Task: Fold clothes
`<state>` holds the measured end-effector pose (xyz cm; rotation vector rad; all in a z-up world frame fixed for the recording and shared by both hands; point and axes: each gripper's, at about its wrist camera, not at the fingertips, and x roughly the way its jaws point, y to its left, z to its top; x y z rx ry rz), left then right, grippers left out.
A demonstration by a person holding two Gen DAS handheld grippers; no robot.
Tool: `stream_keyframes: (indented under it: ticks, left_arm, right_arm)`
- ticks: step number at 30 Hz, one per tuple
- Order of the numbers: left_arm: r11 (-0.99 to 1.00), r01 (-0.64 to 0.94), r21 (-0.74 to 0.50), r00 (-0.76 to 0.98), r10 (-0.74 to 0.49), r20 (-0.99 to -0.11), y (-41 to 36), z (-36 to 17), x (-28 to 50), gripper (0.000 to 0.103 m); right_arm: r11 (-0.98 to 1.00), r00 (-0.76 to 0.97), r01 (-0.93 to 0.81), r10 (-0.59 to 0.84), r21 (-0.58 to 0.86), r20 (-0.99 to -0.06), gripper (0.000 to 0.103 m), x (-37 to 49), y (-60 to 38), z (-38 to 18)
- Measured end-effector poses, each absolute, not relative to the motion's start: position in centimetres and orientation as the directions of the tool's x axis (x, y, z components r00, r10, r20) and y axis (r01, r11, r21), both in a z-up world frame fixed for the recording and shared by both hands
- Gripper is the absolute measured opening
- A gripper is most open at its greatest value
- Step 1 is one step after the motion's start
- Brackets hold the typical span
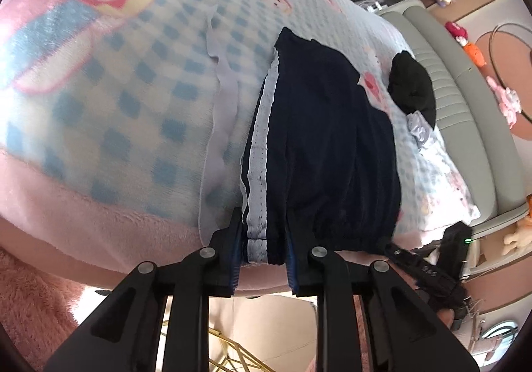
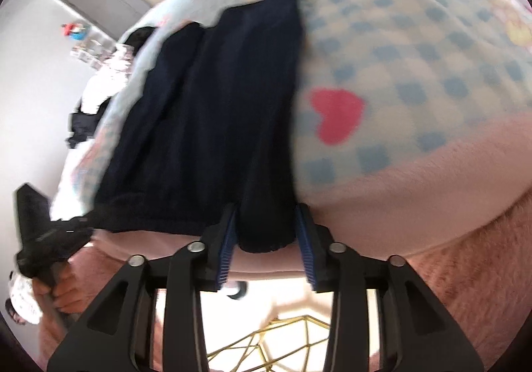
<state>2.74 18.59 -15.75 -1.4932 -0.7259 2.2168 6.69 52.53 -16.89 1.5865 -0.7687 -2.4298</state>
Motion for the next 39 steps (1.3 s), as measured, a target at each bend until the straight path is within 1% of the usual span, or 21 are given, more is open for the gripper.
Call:
stream_keyframes:
  ticks: [2,4,5,6,8,12,13,14,15,17,20,22,26,27,29,32,34,35,36,37,39]
  left_arm:
    - [-0.787,-0.005,-0.617,-0.341,0.581,-0.739,19.0,-16.5,2.3,0.031]
    - [-0.78,-0.005,-0.626,-0.316,0.595,-0.739,19.5,-17.0,1.9,0.029]
    - [-0.784,-0.029,-0.62,-0.314,0.596,-0.739,20.0,-16.7,1.9,0.028]
    - [-0.784,-0.055,-0.618,-0.313,0.601,-0.735,20.5,-16.4,2.0,0.028]
    - [-0.777,-0.101,-0.621,-0.309,0.618,-0.723,21.2,-15.8,2.1,0.029]
    - [-0.804,-0.073,-0.59,-0.291,0.583,-0.758,21.4,-16.8,1.5,0.03]
    - [-0.81,-0.072,-0.583,-0.304,0.574,-0.76,21.3,-16.6,1.6,0.028]
    - [-0.815,-0.071,-0.575,-0.316,0.565,-0.762,21.2,-16.3,1.7,0.022]
    - [-0.822,-0.073,-0.565,-0.334,0.554,-0.763,21.1,-15.9,2.0,0.021]
    - [-0.827,-0.08,-0.556,-0.371,0.542,-0.754,20.5,-14.5,2.5,0.019]
    - [-0.809,-0.118,-0.576,-0.404,0.569,-0.716,18.8,-11.9,3.4,0.015]
    - [-0.792,-0.186,-0.581,-0.419,0.599,-0.683,18.6,-9.7,4.3,0.014]
    - [-0.759,-0.304,-0.576,-0.415,0.65,-0.637,20.8,-5.7,5.7,0.014]
    - [-0.769,-0.306,-0.562,-0.419,0.639,-0.645,21.1,-5.3,5.7,0.014]
    - [-0.789,-0.293,-0.54,-0.407,0.614,-0.676,21.4,-5.7,4.7,0.014]
    - [-0.823,-0.215,-0.526,-0.318,0.568,-0.759,22.6,-9.0,0.8,0.014]
    - [-0.865,-0.198,-0.461,-0.288,0.501,-0.816,23.8,-9.6,-2.6,0.013]
    - [-0.873,-0.208,-0.441,-0.295,0.486,-0.822,24.4,-8.7,-4.2,0.013]
    - [-0.861,-0.231,-0.454,-0.321,0.508,-0.8,24.8,-6.6,-5.7,0.013]
    - [-0.846,-0.259,-0.467,-0.362,0.533,-0.765,25.2,-3.7,-7.2,0.013]
    - [-0.83,-0.315,-0.461,-0.465,0.558,-0.687,25.6,2.8,-9.1,0.013]
  right_arm:
    - [-0.842,-0.431,-0.173,-0.403,0.512,-0.808,0.047,6.5,52.6,-17.3]
    - [-0.833,-0.437,-0.132,-0.438,0.538,-0.786,0.039,6.4,52.0,-16.8]
    - [-0.832,-0.441,-0.108,-0.45,0.544,-0.777,0.032,6.4,51.6,-16.4]
    - [-0.833,-0.448,-0.081,-0.46,0.548,-0.766,0.029,6.4,51.2,-15.7]
    - [-0.839,-0.454,-0.053,-0.463,0.542,-0.761,0.029,6.3,50.6,-15.1]
    - [-0.877,-0.443,-0.084,-0.393,0.474,-0.806,0.032,4.7,49.9,-16.0]
    - [-0.875,-0.433,-0.098,-0.392,0.475,-0.812,0.032,4.4,49.9,-16.4]
    - [-0.87,-0.43,-0.105,-0.397,0.482,-0.811,0.029,4.2,50.1,-16.6]
    - [-0.868,-0.434,-0.098,-0.403,0.487,-0.806,0.018,4.3,50.1,-16.3]
    - [-0.856,-0.452,-0.088,-0.421,0.509,-0.786,0.012,5.0,50.6,-15.5]
    - [-0.833,-0.505,-0.08,-0.44,0.548,-0.743,0.011,6.2,51.9,-13.0]
    - [-0.824,-0.551,-0.051,-0.448,0.565,-0.703,0.01,7.4,52.7,-10.6]
    - [-0.813,-0.621,0.027,-0.47,0.581,-0.627,0.01,9.1,52.8,-5.7]
    - [-0.813,-0.632,0.045,-0.473,0.58,-0.614,0.01,9.4,52.8,-4.8]
    - [-0.829,-0.642,0.051,-0.454,0.557,-0.617,0.01,9.3,52.8,-3.9]
    - [-0.853,-0.591,0.007,-0.424,0.521,-0.686,0.01,6.6,53.6,-5.6]
    - [-0.863,-0.545,-0.029,-0.409,0.504,-0.732,0.01,3.9,54.5,-6.7]
    - [-0.87,-0.531,-0.038,-0.4,0.492,-0.747,0.01,2.1,54.9,-6.5]
    - [-0.879,-0.537,-0.031,-0.387,0.475,-0.75,0.01,0.4,55.1,-5.5]
    - [-0.894,-0.568,-0.001,-0.368,0.448,-0.736,0.01,-1.5,55.3,-3.2]
    - [-0.913,-0.667,0.056,-0.336,0.405,-0.665,0.01,-3.9,55.6,3.4]
